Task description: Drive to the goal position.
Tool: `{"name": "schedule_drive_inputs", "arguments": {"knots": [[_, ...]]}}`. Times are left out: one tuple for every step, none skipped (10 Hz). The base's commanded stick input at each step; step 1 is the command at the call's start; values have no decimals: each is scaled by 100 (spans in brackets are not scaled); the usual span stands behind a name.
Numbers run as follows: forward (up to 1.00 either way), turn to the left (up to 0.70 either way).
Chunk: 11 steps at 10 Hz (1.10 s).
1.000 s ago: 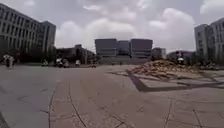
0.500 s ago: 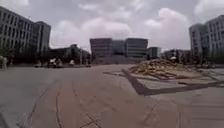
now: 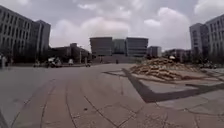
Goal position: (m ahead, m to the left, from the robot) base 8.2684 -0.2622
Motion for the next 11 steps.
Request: {"name": "schedule_drive_inputs", "arguments": {"knots": [[70, 14], [70, 14], [70, 14], [70, 14], [70, 14], [70, 14], [70, 14], [70, 5], [70, 1], [70, 0], [70, 0]]}}
